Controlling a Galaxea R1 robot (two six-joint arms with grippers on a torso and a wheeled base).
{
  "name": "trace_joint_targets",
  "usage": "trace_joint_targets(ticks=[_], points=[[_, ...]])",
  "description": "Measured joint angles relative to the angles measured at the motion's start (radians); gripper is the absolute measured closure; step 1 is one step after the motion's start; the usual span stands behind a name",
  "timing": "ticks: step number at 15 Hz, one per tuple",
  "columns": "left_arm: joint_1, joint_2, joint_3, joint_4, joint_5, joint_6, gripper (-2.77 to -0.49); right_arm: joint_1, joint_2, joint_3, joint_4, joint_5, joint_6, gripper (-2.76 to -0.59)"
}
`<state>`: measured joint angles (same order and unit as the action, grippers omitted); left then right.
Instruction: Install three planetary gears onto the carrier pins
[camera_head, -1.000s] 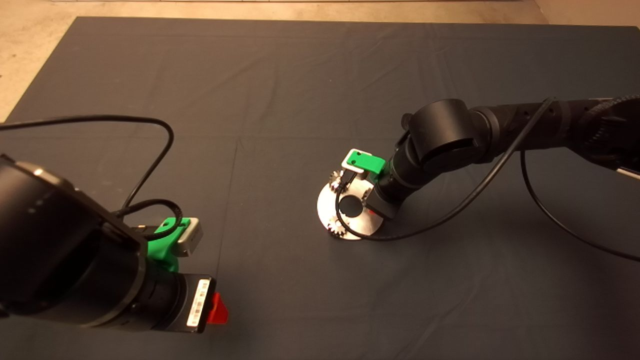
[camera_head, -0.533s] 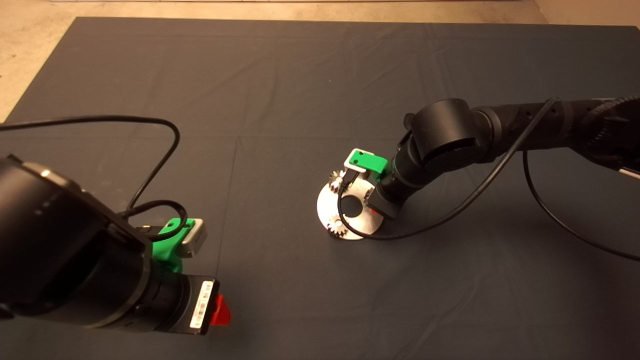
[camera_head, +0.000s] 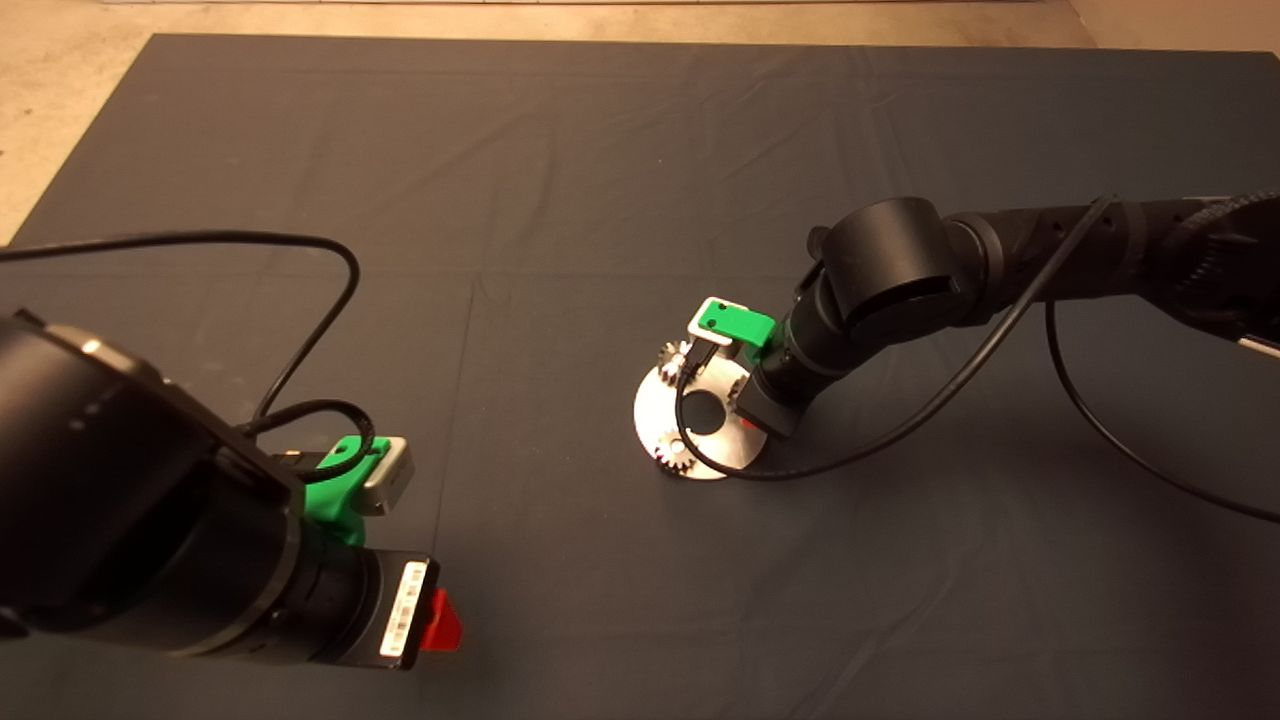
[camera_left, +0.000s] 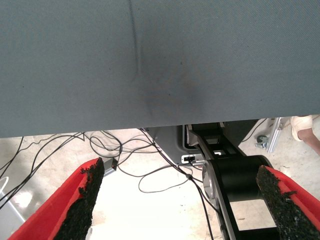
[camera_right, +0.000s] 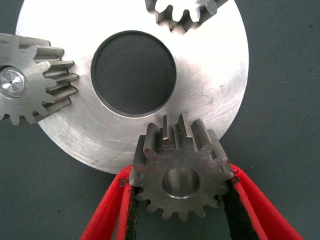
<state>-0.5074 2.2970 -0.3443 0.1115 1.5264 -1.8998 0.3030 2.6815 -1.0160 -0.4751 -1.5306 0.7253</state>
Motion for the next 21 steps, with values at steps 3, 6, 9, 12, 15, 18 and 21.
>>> trace_joint_targets(ticks=[3, 6, 9, 12, 15, 18, 21], points=[[0.0, 0.002, 0.0, 0.0, 0.0, 0.0, -2.17, 0.001, -0.016, 0.003, 0.0, 0.0, 0.0, -1.0], [0.0, 0.002, 0.0, 0.0, 0.0, 0.0, -2.17, 0.002, -0.019, 0.003, 0.0, 0.001, 0.0, -1.0], [0.0, 0.002, 0.0, 0.0, 0.0, 0.0, -2.17, 0.001, -0.018, 0.003, 0.0, 0.001, 0.0, -1.0], [0.0, 0.003, 0.0, 0.0, 0.0, 0.0, -2.17, 0.001, -0.013, 0.003, 0.0, -0.003, 0.001, -1.0], [0.0, 0.003, 0.0, 0.0, 0.0, 0.0, -2.17, -0.001, -0.003, 0.003, 0.0, -0.002, 0.001, -1.0], [0.0, 0.003, 0.0, 0.0, 0.0, 0.0, -2.17, -0.001, -0.003, 0.003, 0.0, -0.002, 0.001, -1.0], [0.0, 0.005, 0.0, 0.0, 0.0, 0.0, -2.17, -0.001, -0.003, 0.003, 0.0, -0.002, 0.001, -1.0]])
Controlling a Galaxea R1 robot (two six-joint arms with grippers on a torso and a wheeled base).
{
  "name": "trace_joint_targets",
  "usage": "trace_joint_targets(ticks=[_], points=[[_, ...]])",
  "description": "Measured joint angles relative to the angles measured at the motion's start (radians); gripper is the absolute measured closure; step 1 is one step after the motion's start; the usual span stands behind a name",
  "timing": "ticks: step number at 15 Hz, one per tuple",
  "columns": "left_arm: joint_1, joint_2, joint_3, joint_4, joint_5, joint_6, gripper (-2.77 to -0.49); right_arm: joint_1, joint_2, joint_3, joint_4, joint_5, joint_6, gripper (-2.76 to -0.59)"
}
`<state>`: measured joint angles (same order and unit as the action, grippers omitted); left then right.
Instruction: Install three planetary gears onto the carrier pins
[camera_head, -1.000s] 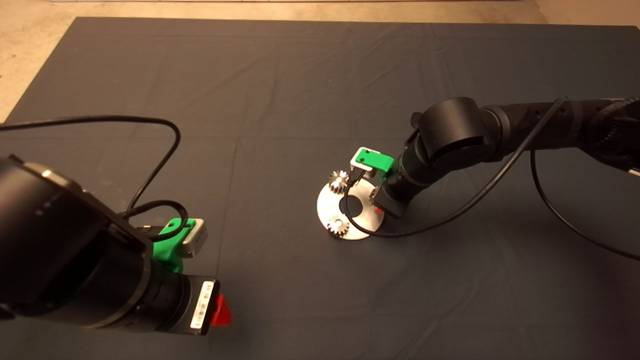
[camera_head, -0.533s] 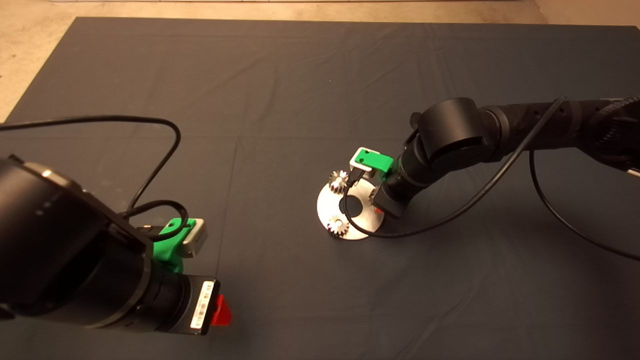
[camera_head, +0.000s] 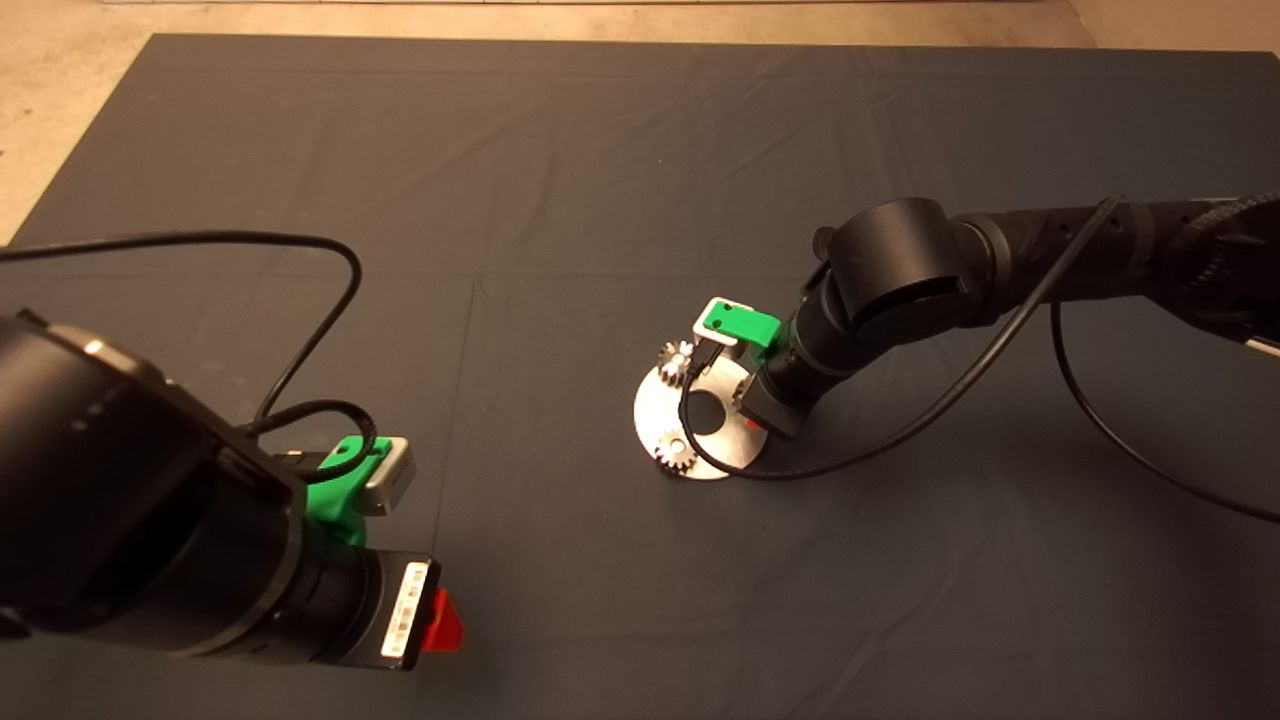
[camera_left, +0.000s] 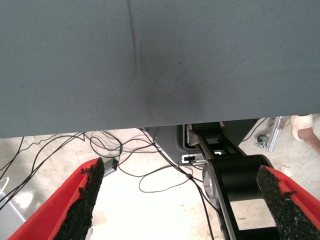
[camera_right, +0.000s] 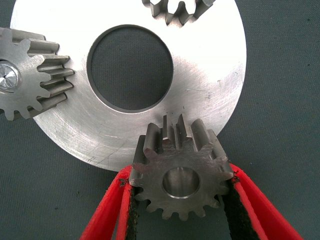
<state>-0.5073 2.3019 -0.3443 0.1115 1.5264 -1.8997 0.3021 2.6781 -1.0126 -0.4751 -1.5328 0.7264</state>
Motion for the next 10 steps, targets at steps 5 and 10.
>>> trace_joint_targets(ticks=[5, 10], points=[[0.0, 0.0, 0.0, 0.0, 0.0, 0.0, -2.17, 0.0, -0.005, 0.0, 0.0, 0.003, -0.003, -1.0], [0.0, 0.0, 0.0, 0.0, 0.0, 0.0, -2.17, 0.0, -0.005, 0.0, 0.0, 0.003, -0.003, -1.0]])
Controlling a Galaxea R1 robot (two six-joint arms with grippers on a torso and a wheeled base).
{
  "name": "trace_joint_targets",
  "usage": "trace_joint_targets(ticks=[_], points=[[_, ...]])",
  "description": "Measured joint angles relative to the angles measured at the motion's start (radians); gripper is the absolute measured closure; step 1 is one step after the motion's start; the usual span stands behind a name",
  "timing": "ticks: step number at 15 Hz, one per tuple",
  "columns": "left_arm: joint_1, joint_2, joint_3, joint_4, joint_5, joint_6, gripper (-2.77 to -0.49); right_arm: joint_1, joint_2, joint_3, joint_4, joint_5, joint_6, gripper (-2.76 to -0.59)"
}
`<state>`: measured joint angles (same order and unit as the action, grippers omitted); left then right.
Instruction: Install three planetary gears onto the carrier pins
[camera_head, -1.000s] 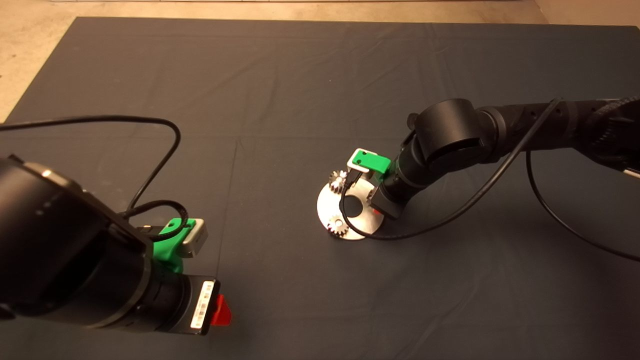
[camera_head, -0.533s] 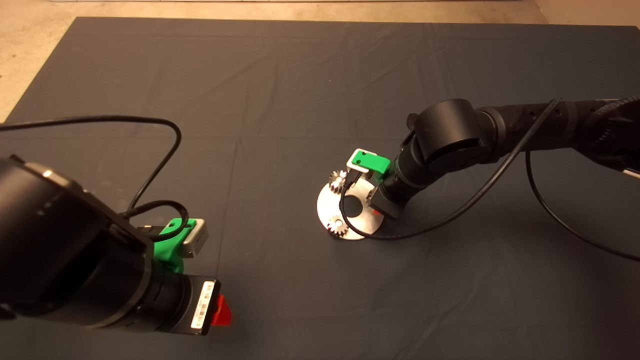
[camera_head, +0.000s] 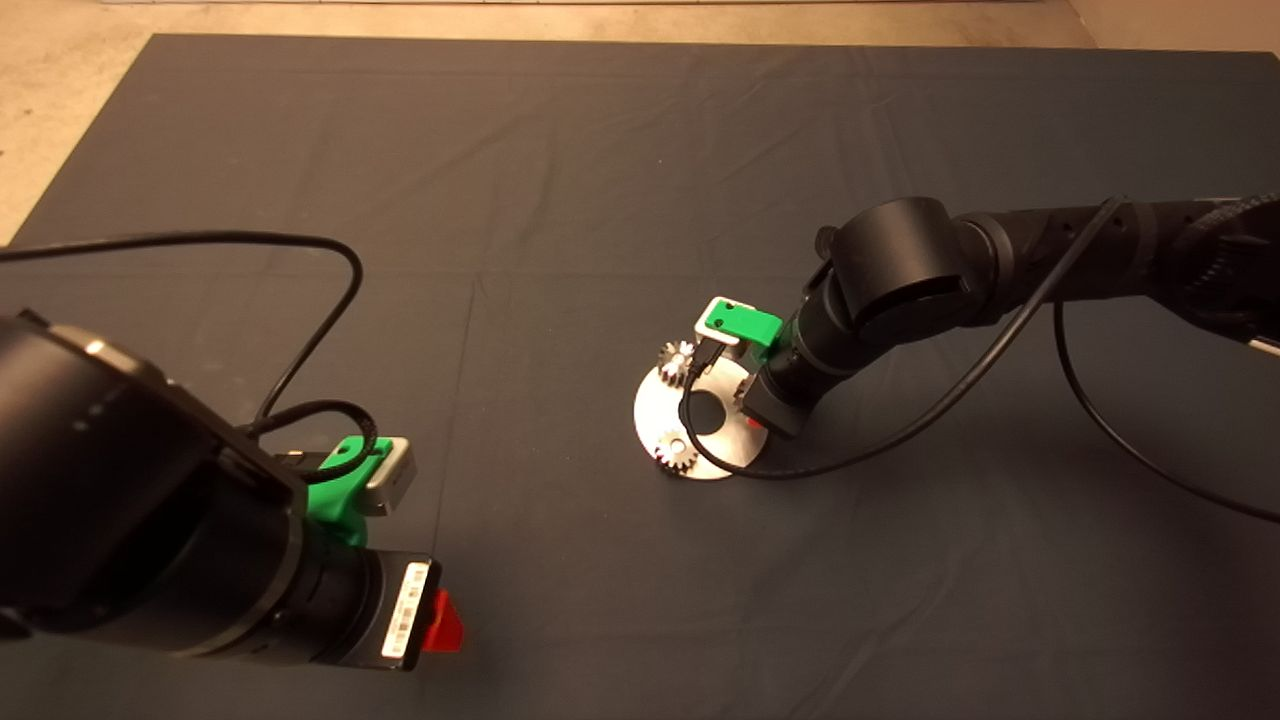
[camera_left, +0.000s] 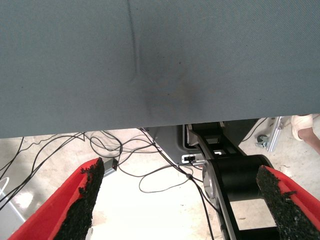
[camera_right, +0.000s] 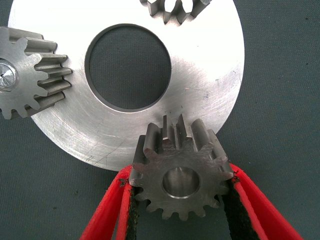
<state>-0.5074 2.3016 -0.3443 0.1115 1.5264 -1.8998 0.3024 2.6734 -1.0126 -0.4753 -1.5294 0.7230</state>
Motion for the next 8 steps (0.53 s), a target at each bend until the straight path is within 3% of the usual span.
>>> trace_joint_targets(ticks=[8], points=[[0.0, 0.0, 0.0, 0.0, 0.0, 0.0, -2.17, 0.0, -0.005, 0.0, 0.0, 0.003, 0.0, -1.01]])
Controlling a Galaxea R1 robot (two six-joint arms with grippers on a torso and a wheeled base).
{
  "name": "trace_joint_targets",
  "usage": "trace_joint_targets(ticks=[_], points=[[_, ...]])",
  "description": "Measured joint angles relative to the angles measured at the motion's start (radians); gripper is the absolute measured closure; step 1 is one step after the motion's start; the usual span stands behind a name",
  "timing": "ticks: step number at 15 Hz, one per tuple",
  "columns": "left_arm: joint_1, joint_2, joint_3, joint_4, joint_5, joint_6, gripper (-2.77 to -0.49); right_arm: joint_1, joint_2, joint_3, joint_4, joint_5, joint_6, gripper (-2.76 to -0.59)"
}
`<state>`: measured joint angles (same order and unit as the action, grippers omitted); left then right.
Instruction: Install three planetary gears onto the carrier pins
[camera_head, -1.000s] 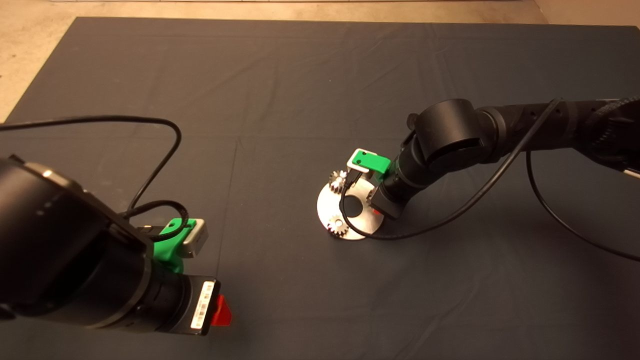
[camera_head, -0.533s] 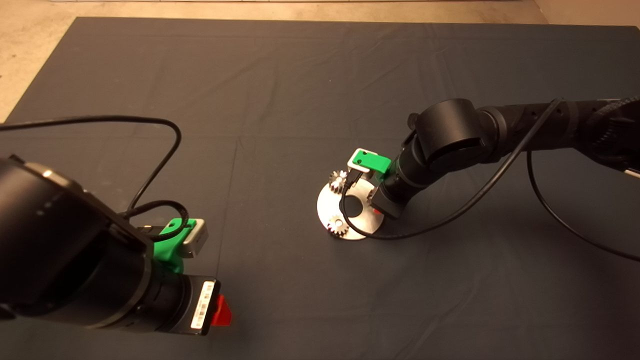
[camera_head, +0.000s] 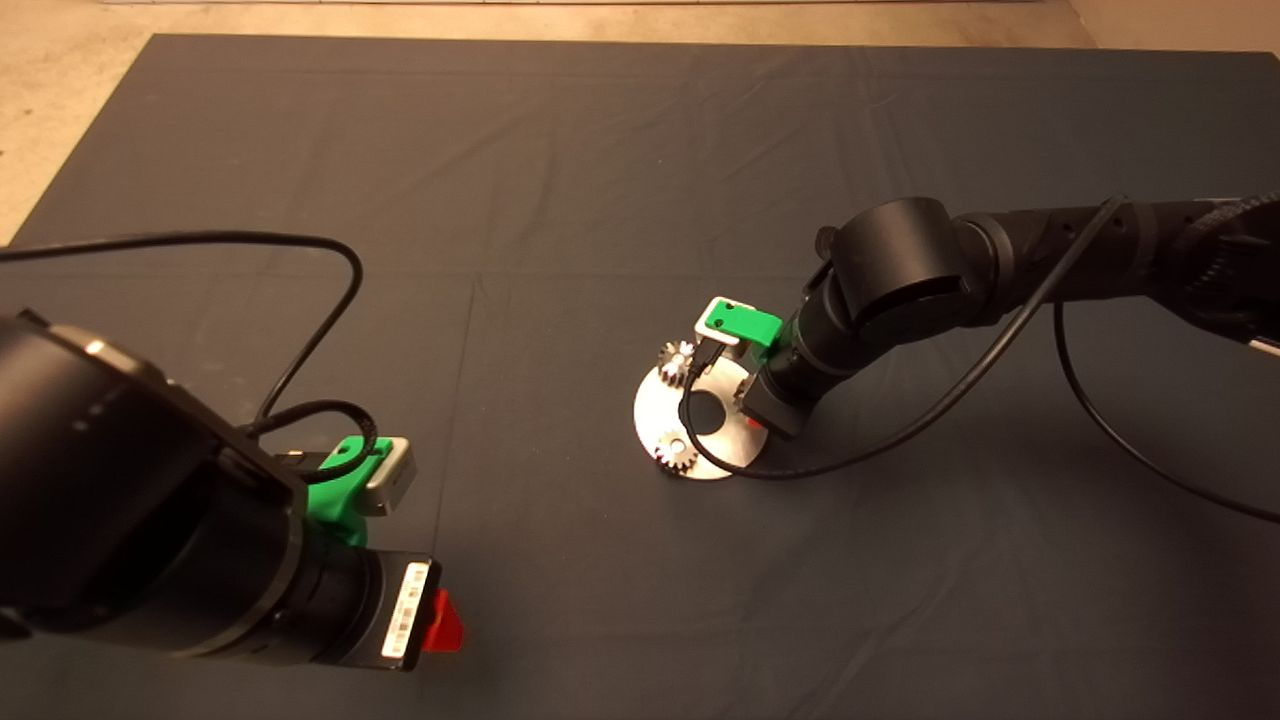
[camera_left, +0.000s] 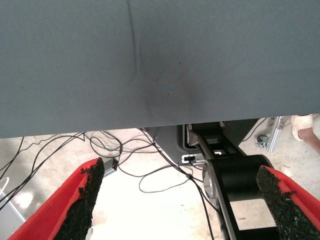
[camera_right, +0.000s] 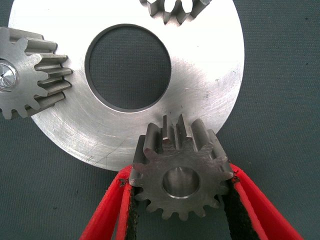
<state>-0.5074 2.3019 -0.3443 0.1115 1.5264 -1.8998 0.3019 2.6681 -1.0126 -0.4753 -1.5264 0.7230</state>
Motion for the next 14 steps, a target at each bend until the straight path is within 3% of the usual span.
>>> trace_joint_targets(ticks=[14], points=[[0.0, 0.0, 0.0, 0.0, 0.0, 0.0, -2.17, 0.0, -0.006, 0.001, 0.0, 0.003, 0.0, -1.0]])
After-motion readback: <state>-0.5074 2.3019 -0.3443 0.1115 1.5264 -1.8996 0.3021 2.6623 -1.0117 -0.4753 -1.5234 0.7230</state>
